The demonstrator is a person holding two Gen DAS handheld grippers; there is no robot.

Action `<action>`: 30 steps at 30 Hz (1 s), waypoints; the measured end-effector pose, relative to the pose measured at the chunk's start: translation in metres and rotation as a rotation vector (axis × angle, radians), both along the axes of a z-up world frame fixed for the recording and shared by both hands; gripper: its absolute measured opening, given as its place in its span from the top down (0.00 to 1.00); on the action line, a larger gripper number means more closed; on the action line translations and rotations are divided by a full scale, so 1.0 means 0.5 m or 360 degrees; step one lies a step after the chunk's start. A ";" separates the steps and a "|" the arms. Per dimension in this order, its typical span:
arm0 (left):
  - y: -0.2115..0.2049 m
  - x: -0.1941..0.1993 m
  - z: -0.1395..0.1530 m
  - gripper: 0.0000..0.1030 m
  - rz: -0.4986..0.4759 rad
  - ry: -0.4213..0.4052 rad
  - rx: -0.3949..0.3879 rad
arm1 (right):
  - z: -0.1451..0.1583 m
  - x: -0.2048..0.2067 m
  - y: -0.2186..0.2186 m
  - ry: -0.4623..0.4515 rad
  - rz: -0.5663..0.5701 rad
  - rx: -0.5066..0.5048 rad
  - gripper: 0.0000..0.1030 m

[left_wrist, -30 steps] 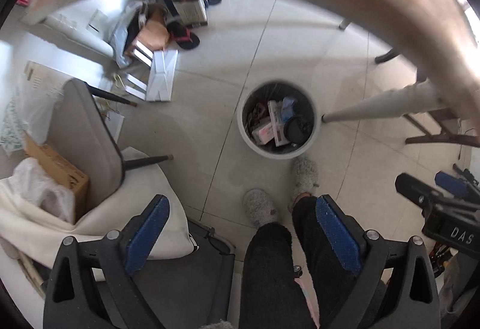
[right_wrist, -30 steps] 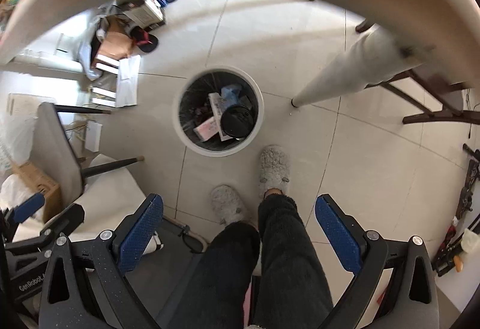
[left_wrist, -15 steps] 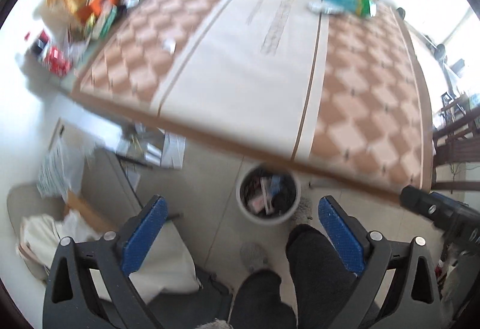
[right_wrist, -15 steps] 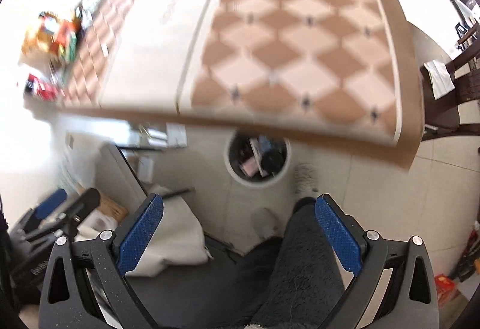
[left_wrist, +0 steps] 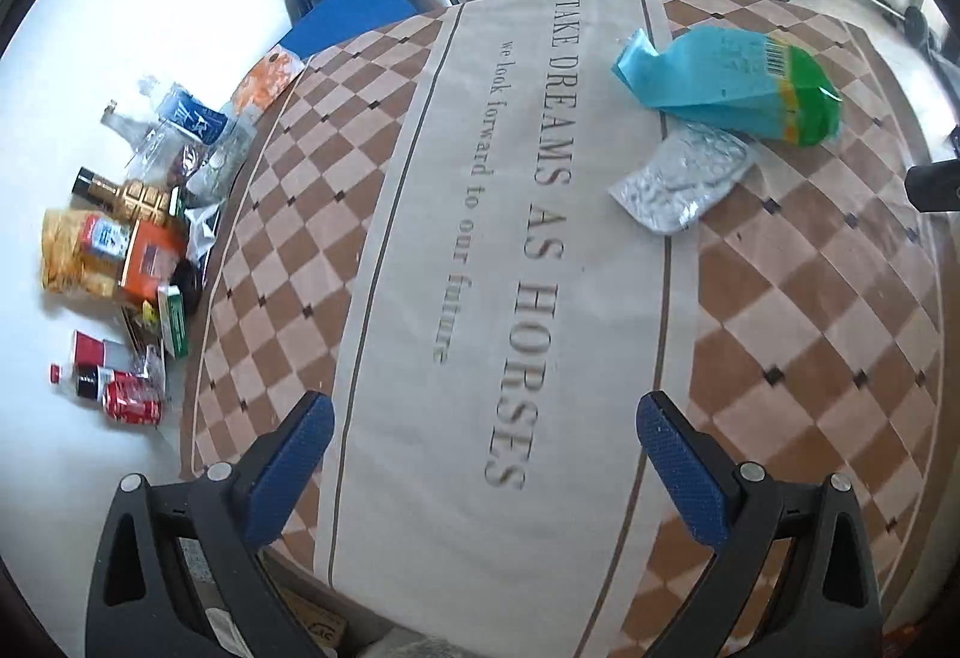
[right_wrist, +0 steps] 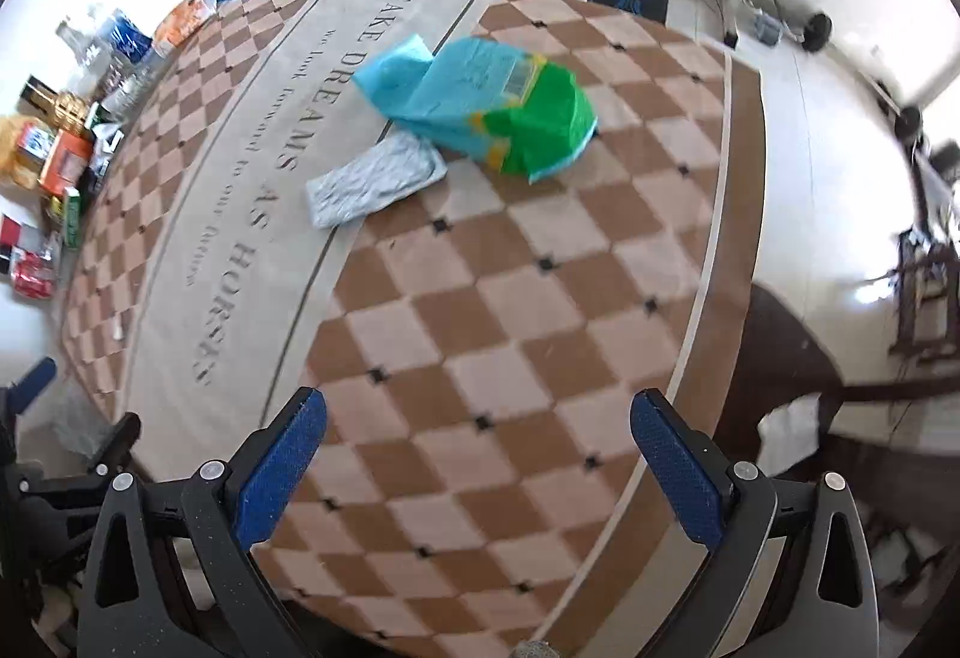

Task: Collect trash
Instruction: 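Grasp the silver blister pack with the left tool while the right tool grasps the blue-green bag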

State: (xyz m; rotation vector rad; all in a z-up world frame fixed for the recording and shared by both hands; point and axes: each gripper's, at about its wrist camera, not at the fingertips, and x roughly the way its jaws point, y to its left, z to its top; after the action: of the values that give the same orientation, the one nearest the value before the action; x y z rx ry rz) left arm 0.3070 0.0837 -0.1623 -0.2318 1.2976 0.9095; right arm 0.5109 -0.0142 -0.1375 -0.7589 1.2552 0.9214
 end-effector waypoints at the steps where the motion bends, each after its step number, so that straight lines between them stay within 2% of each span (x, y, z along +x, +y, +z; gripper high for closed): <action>1: 0.022 0.023 -0.012 0.00 0.0007 0.0020 -0.0009 | -0.016 0.026 0.046 -0.0042 0.0081 -0.0074 0.01; 7: 0.109 0.134 -0.086 0.00 0.0016 0.0129 -0.0086 | -0.134 0.090 0.267 -0.0160 0.0516 -0.0358 0.01; 11: 0.141 0.168 -0.114 0.00 -0.0025 0.0164 -0.0138 | -0.216 0.089 0.341 -0.0151 0.0744 -0.0523 0.01; 14: 0.153 0.182 -0.119 0.00 -0.0071 0.0150 -0.0203 | -0.265 0.103 0.372 -0.0108 0.0781 -0.0592 0.01; 17: 0.152 0.208 -0.114 0.00 -0.0179 0.0098 -0.0284 | -0.276 0.142 0.363 -0.0008 0.0611 -0.0568 0.13; 21: 0.121 0.268 -0.114 0.00 -0.0446 0.0094 -0.0365 | -0.263 0.224 0.308 0.0126 0.0307 -0.0474 0.15; 25: 0.076 0.334 -0.150 0.00 -0.0712 0.0199 -0.0494 | -0.248 0.310 0.215 0.0228 0.0009 -0.0372 0.15; 28: 0.053 0.370 -0.193 0.01 -0.0822 0.0337 -0.0550 | -0.246 0.344 0.161 0.0303 -0.0116 -0.0335 0.15; 30: 0.048 0.382 -0.207 0.11 -0.0834 0.0344 -0.0601 | -0.241 0.355 0.140 0.0319 -0.0164 -0.0311 0.15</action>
State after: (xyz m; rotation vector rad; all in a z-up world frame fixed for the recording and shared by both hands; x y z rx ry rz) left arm 0.4978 0.1078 -0.2660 -0.0768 1.6259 0.2440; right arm 0.6885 0.0559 -0.2583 -0.7600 1.5637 0.8135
